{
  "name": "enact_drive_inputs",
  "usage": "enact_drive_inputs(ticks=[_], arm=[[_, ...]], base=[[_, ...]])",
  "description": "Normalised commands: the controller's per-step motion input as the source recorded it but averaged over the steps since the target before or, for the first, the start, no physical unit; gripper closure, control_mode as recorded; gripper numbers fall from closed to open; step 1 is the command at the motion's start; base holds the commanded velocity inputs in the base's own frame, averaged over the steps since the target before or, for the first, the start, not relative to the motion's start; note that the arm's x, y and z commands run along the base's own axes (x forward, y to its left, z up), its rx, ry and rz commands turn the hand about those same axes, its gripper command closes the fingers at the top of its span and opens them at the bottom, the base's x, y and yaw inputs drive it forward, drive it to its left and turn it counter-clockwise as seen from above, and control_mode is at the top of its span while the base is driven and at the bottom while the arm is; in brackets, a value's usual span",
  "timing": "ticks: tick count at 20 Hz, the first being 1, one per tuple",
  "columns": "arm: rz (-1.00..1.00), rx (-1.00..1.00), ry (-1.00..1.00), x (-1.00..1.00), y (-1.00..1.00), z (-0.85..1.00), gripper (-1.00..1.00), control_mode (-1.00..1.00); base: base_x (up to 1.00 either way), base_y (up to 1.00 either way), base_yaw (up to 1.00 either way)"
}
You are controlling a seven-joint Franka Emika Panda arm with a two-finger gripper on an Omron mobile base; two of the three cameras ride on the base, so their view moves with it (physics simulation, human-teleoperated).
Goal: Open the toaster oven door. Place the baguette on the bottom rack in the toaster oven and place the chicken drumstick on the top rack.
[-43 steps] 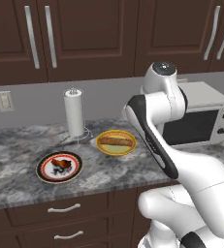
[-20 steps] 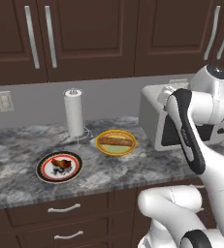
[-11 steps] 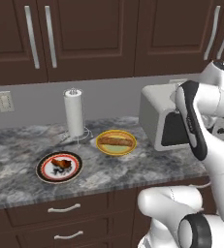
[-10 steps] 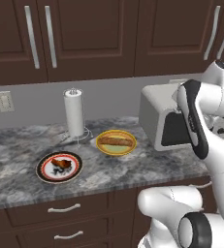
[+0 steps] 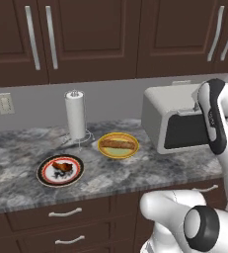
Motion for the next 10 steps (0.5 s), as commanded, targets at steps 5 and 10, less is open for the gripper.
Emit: enact_drive_inputs(ticks=[5, 10], arm=[[-0.16, 0.18, 0.0, 0.12, -0.28, -0.04, -1.0, -1.0], [-0.12, 0.19, 0.01, 0.23, -0.07, -0.16, -1.0, -1.0]], base=[[0.0, 0.0, 0.0], [0.0, 0.0, 0.0]])
